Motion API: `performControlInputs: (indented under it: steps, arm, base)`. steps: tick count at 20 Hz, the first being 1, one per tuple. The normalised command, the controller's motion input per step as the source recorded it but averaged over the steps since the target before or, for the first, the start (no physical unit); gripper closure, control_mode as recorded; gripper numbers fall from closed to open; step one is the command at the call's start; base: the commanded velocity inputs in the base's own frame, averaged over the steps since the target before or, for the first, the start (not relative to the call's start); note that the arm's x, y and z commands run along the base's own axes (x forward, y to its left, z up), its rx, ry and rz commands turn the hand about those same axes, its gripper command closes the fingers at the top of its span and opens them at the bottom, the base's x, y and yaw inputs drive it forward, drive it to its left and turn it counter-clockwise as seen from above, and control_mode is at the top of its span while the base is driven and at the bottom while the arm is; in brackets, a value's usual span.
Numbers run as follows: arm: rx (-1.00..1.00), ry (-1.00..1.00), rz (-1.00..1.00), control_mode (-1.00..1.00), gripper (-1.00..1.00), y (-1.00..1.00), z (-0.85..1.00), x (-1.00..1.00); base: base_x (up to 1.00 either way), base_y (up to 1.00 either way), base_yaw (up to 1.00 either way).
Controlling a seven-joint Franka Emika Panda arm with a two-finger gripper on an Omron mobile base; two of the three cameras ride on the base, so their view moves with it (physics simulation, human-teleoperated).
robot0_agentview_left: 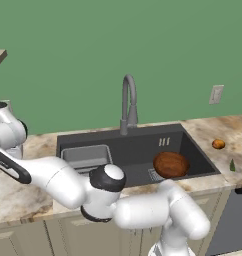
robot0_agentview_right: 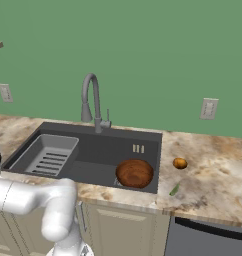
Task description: Remove the mango and lemon wedge from the sink. Then move the bowl and cup from the counter to the sink for washing.
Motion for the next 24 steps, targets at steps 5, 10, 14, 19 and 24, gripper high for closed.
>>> performControlInputs:
  steps: [5,10,14,19,24]
  arm:
    - [0.0,0.02,0.0,-1.0,-1.0,0.19,-0.01,0.08]
    - [-0.05,0.0,-0.01,-1.0,-1.0,0.11,-0.01,0.14]
    - [-0.07,0.0,-0.02,-1.0,-1.0,0.12,-0.01,0.14]
    - [-0.05,0.0,-0.01,-1.0,-1.0,0.13,-0.02,0.12]
    - [-0.01,0.0,0.0,-1.0,-1.0,0.14,-0.01,0.13]
  base:
    - [0.0,0.0,0.0]
    - [0.0,0.0,0.0]
    - [0.0,0.0,0.0]
    - [0.0,0.0,0.0]
    - [0.0,0.0,0.0]
